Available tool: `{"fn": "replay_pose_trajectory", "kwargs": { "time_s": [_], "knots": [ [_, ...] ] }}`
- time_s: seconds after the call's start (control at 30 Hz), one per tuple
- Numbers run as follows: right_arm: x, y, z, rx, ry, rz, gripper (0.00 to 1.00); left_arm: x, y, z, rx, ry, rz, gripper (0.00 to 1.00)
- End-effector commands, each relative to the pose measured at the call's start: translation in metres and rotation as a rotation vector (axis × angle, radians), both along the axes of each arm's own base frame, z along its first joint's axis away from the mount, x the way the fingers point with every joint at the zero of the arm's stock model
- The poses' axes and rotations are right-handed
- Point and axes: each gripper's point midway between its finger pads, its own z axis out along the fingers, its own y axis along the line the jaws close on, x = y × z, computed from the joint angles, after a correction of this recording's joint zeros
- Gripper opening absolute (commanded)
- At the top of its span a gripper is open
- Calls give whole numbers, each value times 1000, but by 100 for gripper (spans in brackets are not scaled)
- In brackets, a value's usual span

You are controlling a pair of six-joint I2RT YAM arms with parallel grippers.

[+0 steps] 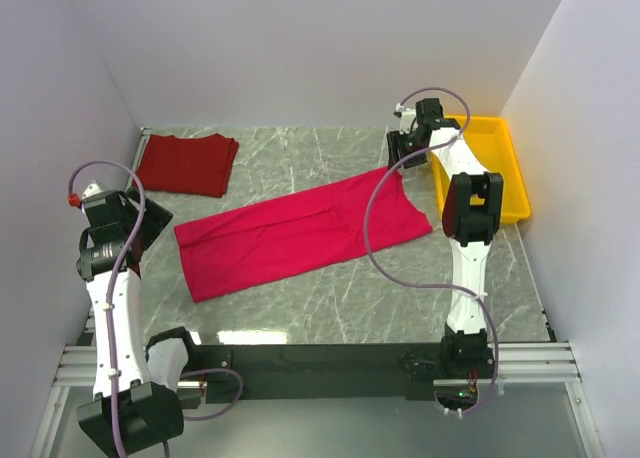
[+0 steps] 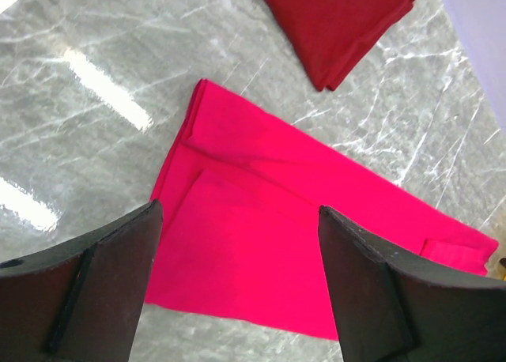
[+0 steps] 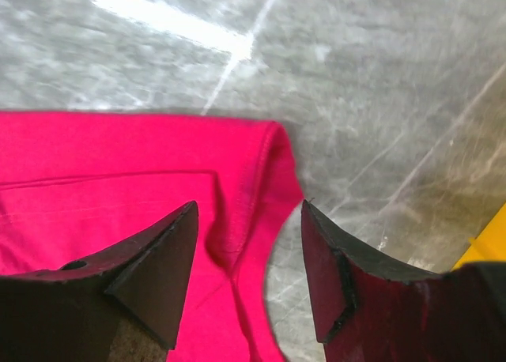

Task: Fold and stack the t-shirts
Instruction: Fold the tshirt

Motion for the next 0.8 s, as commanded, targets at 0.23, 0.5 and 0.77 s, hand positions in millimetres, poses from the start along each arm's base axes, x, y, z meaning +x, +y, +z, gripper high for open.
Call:
{"fn": "replay_pose_trajectory", "kwargs": {
  "time_s": [0.23,0.5,0.77],
  "knots": [
    [8,-1,-12,-23,24,-41,60,12,4,7,34,-50,-16,84],
    [17,5,-25,-19,44,-45,58,18,3,6,12,-41,-18,83],
    [10,15,-37,-33,76,-3,43,19,3,5,7,-41,-17,83]
  ]
}}
